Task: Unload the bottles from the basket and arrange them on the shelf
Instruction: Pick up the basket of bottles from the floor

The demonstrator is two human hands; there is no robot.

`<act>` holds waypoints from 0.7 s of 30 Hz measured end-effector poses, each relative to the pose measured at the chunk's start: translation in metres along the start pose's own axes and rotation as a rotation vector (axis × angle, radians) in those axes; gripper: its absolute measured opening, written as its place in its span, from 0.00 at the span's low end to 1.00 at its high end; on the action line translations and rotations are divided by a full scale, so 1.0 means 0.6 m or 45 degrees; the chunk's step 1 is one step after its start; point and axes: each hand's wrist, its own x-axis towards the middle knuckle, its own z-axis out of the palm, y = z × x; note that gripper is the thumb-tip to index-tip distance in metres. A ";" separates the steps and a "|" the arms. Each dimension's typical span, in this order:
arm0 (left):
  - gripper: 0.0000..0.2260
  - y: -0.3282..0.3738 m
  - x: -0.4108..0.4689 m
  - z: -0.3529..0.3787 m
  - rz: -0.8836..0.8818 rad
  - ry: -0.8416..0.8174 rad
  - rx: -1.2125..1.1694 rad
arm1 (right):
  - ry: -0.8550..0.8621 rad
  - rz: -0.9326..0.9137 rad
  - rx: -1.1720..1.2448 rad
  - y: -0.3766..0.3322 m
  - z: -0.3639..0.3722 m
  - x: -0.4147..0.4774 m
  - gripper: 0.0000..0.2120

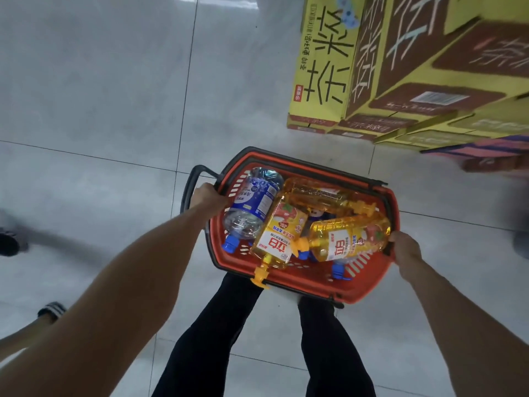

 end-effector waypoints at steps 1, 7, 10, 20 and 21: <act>0.13 -0.013 -0.007 -0.004 -0.024 -0.006 -0.012 | -0.007 -0.002 -0.032 -0.003 -0.001 -0.010 0.15; 0.11 -0.096 -0.118 -0.077 -0.105 -0.007 0.004 | -0.073 -0.127 -0.298 -0.026 -0.034 -0.125 0.18; 0.12 -0.131 -0.210 -0.150 -0.120 0.012 0.000 | -0.074 -0.262 -0.459 -0.057 -0.068 -0.246 0.18; 0.11 -0.263 -0.563 -0.406 -0.093 0.221 -0.159 | 0.049 -0.511 -0.748 -0.169 -0.194 -0.658 0.15; 0.12 -0.283 -0.586 -0.423 -0.084 0.228 -0.188 | 0.051 -0.549 -0.782 -0.183 -0.199 -0.697 0.14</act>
